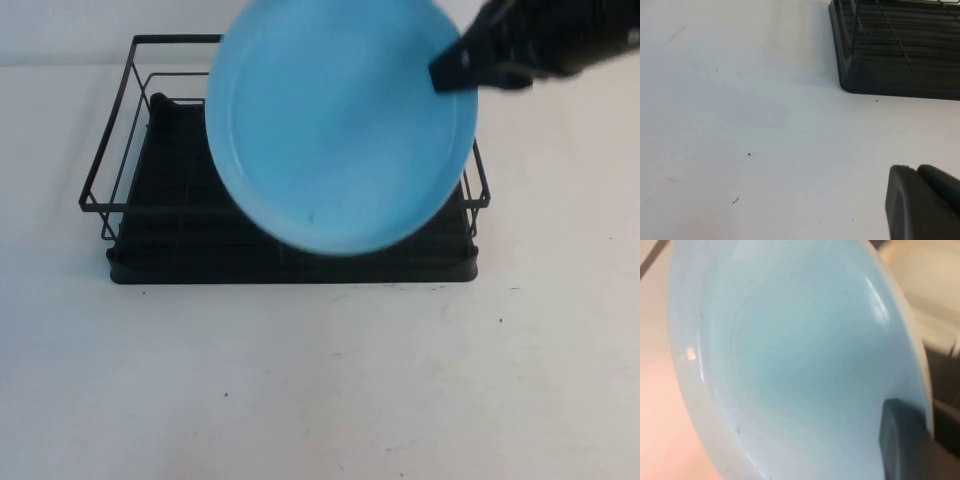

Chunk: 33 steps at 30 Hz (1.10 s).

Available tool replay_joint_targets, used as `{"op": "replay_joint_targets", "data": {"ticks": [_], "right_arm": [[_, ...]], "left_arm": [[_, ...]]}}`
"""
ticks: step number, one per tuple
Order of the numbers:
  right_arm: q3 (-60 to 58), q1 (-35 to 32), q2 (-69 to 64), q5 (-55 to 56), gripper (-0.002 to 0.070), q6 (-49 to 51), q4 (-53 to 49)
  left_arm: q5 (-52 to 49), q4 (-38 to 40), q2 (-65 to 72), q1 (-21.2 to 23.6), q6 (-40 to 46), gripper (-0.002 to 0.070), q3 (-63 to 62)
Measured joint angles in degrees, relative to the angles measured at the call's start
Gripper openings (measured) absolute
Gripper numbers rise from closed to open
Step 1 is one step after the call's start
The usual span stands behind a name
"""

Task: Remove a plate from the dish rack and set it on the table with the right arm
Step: Place the plate from the table

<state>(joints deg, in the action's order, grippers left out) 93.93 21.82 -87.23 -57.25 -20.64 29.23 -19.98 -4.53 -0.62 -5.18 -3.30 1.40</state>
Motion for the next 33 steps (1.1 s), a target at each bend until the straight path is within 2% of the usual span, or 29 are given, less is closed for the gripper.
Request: {"op": "replay_joint_targets", "data": {"ticks": [4, 9, 13, 33], "right_arm": [[-12.18, 2.43, 4.96, 3.71, 0.0031, 5.15, 0.82], [-29.34, 3.69, 8.69, 9.79, 0.0031, 10.70, 6.72], [-37.03, 3.80, 7.67, 14.41, 0.0031, 11.91, 11.83], [-39.73, 3.80, -10.92, 24.74, 0.0030, 6.49, 20.16]], "left_arm": [[0.00, 0.00, 0.00, 0.00, 0.00, -0.0004, 0.00], [0.00, 0.00, 0.00, 0.00, 0.00, -0.0004, 0.00], [0.00, 0.00, 0.00, 0.00, 0.00, -0.0004, 0.00], [0.00, 0.00, 0.00, 0.00, 0.00, -0.0004, 0.00]]}}
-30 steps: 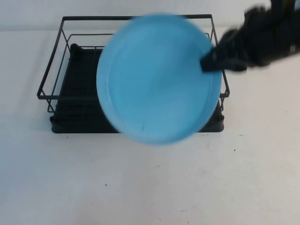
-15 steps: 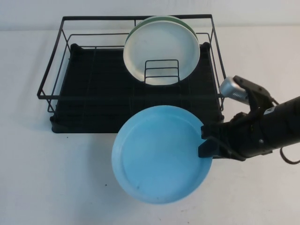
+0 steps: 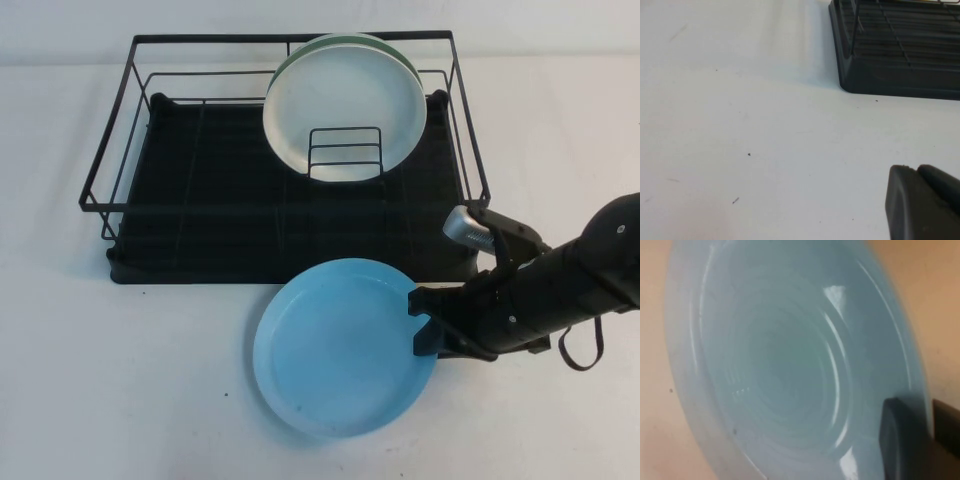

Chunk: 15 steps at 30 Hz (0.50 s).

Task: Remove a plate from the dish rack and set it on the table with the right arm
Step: Place the plate from the table

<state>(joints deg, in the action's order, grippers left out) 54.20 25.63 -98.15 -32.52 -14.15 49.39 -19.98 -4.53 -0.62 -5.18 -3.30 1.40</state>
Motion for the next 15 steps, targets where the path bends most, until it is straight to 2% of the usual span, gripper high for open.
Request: {"op": "replay_joint_targets", "data": {"ticks": [5, 7, 12, 15], "right_arm": [[0.00, 0.00, -1.09, 0.70, 0.0055, -1.77, 0.72], [0.00, 0.00, -1.33, 1.16, 0.0099, -2.32, 0.72], [0.00, 0.00, -1.45, 2.77, 0.0289, -2.76, 0.72], [0.00, 0.00, -1.45, 3.31, 0.0344, -2.89, 0.72]], "left_arm": [[0.00, 0.00, 0.00, 0.00, 0.00, -0.0004, 0.00], [0.00, 0.00, 0.00, 0.00, 0.00, -0.0004, 0.00], [0.00, 0.00, 0.00, 0.00, 0.00, -0.0004, 0.00], [0.00, 0.00, 0.00, 0.00, 0.00, -0.0004, 0.00]]}}
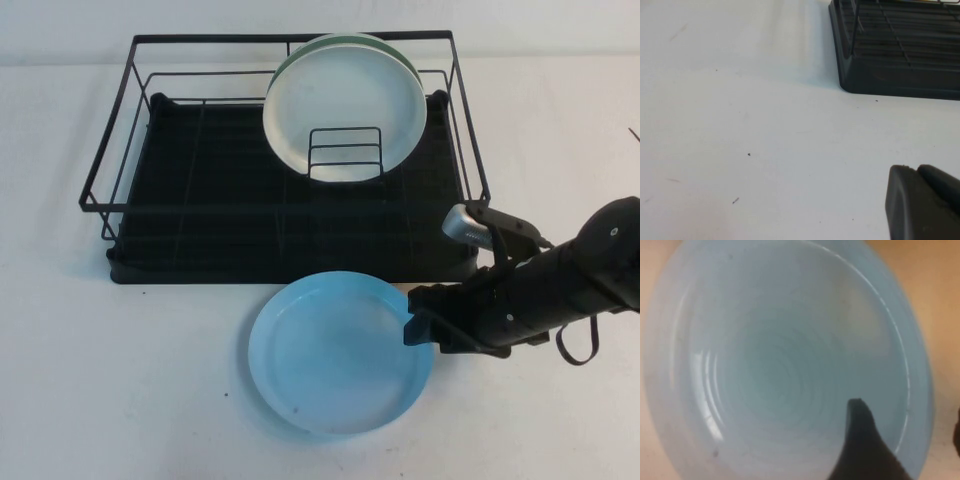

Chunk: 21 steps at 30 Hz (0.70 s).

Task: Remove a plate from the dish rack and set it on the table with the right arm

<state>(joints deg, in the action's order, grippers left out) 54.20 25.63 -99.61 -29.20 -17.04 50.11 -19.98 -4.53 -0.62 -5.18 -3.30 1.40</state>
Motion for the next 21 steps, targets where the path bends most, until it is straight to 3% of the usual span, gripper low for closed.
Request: {"op": "replay_joint_targets", "data": {"ticks": [6, 8, 14, 21], "right_arm": [[2.77, 0.07, 1.36, -3.37, 0.0355, 0.00, -2.67], [3.60, 0.07, 3.82, -5.26, 0.0314, 0.00, -4.89], [4.07, 0.07, 14.04, -10.04, 0.0046, 0.00, -11.43], [-2.78, 0.07, 29.32, -12.35, -0.0013, 0.00, -13.88]], "left_arm": [[0.00, 0.00, 0.00, 0.00, 0.00, -0.0004, 0.00], [0.00, 0.00, 0.00, 0.00, 0.00, -0.0004, 0.00], [0.00, 0.00, 0.00, 0.00, 0.00, -0.0004, 0.00], [0.00, 0.00, 0.00, 0.00, 0.00, -0.0004, 0.00]]}}
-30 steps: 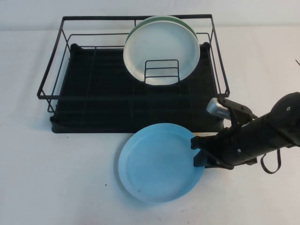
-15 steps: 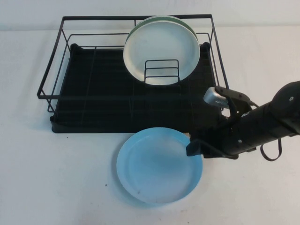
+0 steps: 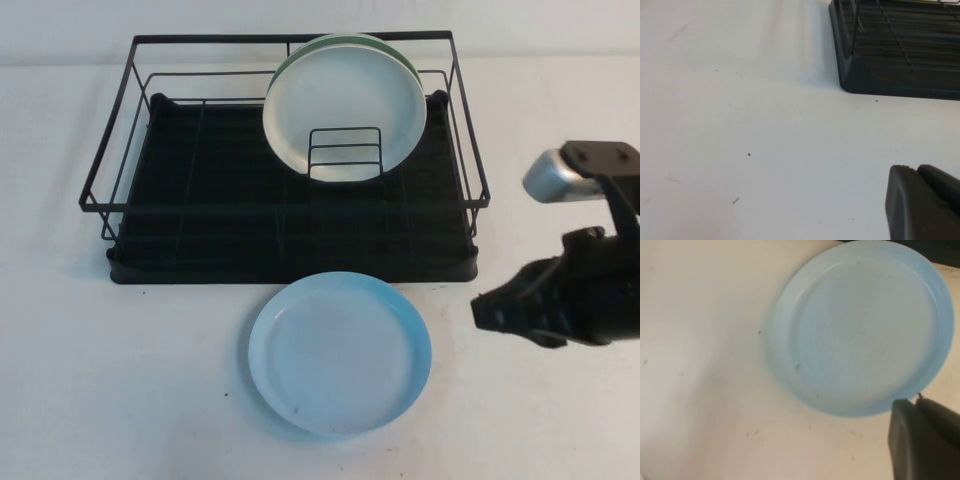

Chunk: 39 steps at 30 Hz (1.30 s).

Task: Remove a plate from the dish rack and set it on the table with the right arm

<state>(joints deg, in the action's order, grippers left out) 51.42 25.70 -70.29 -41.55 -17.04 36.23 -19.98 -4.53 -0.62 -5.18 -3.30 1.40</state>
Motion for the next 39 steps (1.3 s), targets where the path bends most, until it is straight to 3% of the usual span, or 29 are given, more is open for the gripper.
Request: {"op": "replay_joint_targets", "data": {"ticks": [7, 15, 21, 27, 39], "right_arm": [[-6.37, 0.00, 14.24, -7.36, -0.0017, -0.08, -1.89], [-6.63, 0.06, 18.65, -14.69, -0.0018, -0.20, -8.47], [-14.78, -0.28, 23.46, -0.32, -0.0018, -0.20, -11.40], [-30.81, -9.27, 37.04, 15.61, -0.0018, -0.31, -12.15], [-50.50, -21.42, 66.95, 25.95, -0.0018, -0.31, -12.78]], "left_arm": [[0.00, 0.00, 0.00, 0.00, 0.00, -0.0004, 0.00], [0.00, 0.00, 0.00, 0.00, 0.00, -0.0004, 0.00], [0.00, 0.00, 0.00, 0.00, 0.00, -0.0004, 0.00], [0.00, 0.00, 0.00, 0.00, 0.00, -0.0004, 0.00], [0.00, 0.00, 0.00, 0.00, 0.00, -0.0004, 0.00]]}}
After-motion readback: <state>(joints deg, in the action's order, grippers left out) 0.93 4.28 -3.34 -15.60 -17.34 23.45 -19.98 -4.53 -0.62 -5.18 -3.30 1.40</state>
